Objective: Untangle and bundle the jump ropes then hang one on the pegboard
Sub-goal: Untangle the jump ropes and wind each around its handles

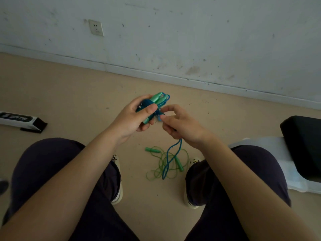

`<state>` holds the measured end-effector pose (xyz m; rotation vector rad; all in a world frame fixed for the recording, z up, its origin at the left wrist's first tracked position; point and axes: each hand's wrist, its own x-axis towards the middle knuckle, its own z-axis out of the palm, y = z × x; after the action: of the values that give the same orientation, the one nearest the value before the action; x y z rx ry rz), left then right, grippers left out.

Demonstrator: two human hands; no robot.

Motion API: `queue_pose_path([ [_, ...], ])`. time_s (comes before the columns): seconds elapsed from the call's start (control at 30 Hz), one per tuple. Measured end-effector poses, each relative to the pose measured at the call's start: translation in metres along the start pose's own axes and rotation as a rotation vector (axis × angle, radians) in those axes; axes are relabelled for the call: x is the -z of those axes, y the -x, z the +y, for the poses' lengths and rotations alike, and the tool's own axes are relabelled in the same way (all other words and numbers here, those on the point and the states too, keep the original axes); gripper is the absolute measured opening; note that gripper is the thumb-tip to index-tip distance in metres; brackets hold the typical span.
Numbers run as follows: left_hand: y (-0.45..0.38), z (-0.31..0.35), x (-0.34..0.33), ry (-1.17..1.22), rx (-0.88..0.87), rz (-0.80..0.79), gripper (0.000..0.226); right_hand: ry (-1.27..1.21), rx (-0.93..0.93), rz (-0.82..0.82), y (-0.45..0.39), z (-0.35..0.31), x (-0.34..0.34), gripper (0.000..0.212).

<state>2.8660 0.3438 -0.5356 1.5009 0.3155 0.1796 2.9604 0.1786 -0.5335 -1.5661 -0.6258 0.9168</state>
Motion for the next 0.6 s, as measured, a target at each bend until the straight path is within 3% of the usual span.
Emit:
queue_pose_path([
  [0.1,0.001,0.001,-0.003,0.038,0.020,0.024,0.033,0.128,0.013,0.051,-0.003,0.000,0.002,0.011],
  [0.17,0.001,0.001,-0.005,0.017,0.021,0.059,0.022,0.230,0.013,0.090,-0.005,0.000,0.001,0.014],
  [0.27,-0.003,0.002,0.003,-0.022,0.037,0.239,0.023,0.357,0.058,0.126,-0.003,-0.001,0.003,0.024],
  [0.37,-0.008,0.002,0.014,-0.073,0.035,0.307,0.023,0.324,0.173,0.120,0.002,-0.008,0.005,0.024],
  [0.47,-0.007,-0.005,0.011,-0.259,0.053,0.169,0.020,0.336,0.264,0.128,0.005,-0.014,0.005,0.024],
  [0.6,-0.006,-0.009,0.008,-0.414,0.188,-0.174,0.023,0.479,0.338,0.111,0.004,-0.014,0.003,0.029],
])
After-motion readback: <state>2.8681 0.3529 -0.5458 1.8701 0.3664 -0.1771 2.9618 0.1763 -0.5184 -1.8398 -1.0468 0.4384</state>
